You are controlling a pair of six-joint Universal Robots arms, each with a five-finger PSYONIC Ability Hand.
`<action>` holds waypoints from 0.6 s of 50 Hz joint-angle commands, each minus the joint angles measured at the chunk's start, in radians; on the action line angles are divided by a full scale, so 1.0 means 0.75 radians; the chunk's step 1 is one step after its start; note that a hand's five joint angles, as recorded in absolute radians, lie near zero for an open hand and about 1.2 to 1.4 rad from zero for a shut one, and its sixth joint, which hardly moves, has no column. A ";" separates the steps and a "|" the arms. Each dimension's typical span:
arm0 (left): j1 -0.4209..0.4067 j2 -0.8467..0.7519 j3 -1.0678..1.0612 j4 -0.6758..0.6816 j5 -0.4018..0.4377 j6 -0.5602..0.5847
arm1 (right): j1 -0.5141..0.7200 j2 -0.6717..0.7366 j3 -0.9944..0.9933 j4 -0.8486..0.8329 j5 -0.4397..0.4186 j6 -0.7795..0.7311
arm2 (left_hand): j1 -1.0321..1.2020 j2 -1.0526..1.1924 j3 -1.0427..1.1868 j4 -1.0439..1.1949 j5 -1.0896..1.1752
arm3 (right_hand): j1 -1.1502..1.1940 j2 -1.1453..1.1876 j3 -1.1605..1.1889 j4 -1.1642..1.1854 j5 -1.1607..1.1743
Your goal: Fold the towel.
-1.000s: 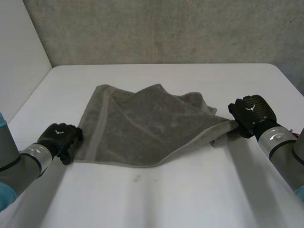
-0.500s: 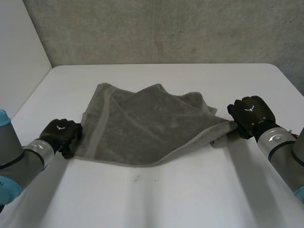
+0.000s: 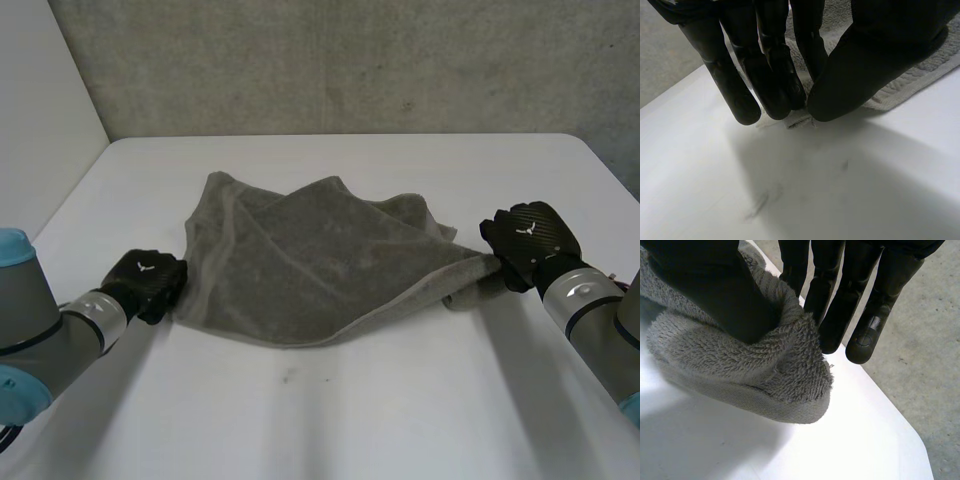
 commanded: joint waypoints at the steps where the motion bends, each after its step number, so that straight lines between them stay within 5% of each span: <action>1: -0.001 0.025 -0.004 -0.009 0.015 -0.003 | -0.004 -0.001 -0.004 0.002 0.000 0.000 | 0.300 0.248 0.249 0.248 0.269 | 0.567 0.286 0.275 0.270 0.318; 5: 0.001 0.061 -0.018 -0.016 0.005 -0.007 | -0.004 -0.004 -0.002 0.002 -0.002 0.000 | 0.300 0.248 0.249 0.248 0.269 | 0.567 0.286 0.275 0.270 0.318; 9: 0.001 0.090 -0.065 -0.014 0.003 0.005 | -0.006 -0.001 0.000 0.002 -0.002 0.004 | -0.434 -0.485 -0.484 -0.485 -0.464 | 0.567 0.286 0.275 0.270 0.318; 11: 0.004 0.094 -0.081 -0.012 0.001 0.007 | -0.006 -0.001 0.000 0.002 -0.002 0.004 | -0.540 -0.592 -0.591 -0.592 -0.571 | 0.567 0.286 0.275 0.270 0.318; 30: 0.004 0.023 -0.049 0.005 0.003 0.009 | -0.002 -0.001 0.000 0.002 -0.002 0.000 | -0.545 -0.597 -0.596 -0.597 -0.576 | 0.567 0.286 0.275 0.270 0.318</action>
